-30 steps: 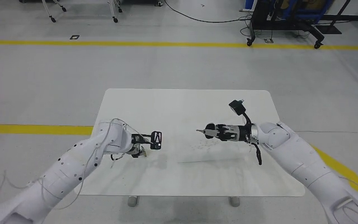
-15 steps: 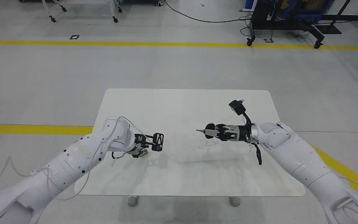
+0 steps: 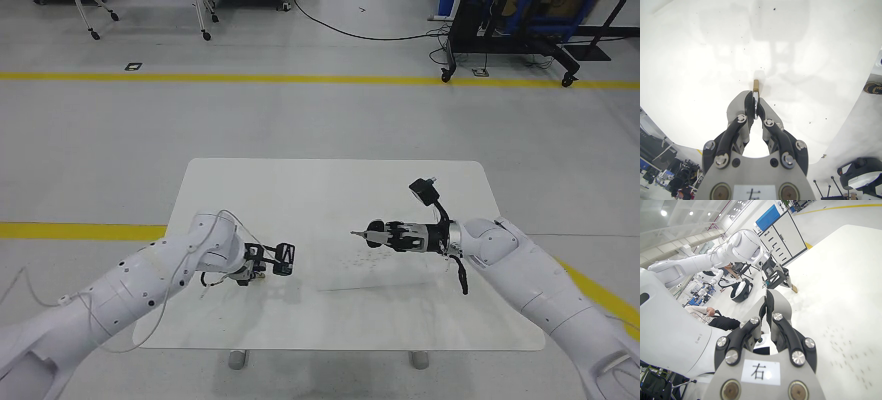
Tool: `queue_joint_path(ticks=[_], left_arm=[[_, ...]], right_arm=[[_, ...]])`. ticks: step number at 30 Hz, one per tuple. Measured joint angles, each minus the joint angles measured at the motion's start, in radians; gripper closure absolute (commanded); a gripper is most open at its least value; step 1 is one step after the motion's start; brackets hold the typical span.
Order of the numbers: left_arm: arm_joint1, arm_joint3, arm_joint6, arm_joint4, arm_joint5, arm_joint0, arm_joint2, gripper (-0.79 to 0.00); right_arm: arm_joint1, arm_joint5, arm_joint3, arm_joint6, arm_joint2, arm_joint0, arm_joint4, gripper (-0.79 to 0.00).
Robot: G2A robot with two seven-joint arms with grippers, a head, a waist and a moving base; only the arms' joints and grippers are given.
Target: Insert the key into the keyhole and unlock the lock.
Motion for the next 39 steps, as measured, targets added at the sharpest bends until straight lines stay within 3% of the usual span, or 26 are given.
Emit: queue_joint_path(ticks=[9,23,28,34,39], left_arm=[[-0.009,0.017,-0.028,-0.028,0.028,-0.039,0.055,0.0],[-0.033,0.031,-0.091,-0.045,0.093,-0.054,0.074,0.0],[-0.025,0.036,-0.018,-0.083,0.099,-0.05,0.028,0.0],[0.012,0.043,0.185,-0.148,0.179,-0.009,-0.077,0.0],[0.015,0.04,0.191,-0.149,0.177,-0.005,-0.081,0.0]], right_arm=[[0.0,0.0,0.0,0.0,0.0,0.0,0.0,0.0],[0.0,0.0,0.0,0.0,0.0,0.0,0.0,0.0],[0.0,0.0,0.0,0.0,0.0,0.0,0.0,0.0],[0.0,0.0,0.0,0.0,0.0,0.0,0.0,0.0],[0.0,0.0,0.0,0.0,0.0,0.0,0.0,0.0]])
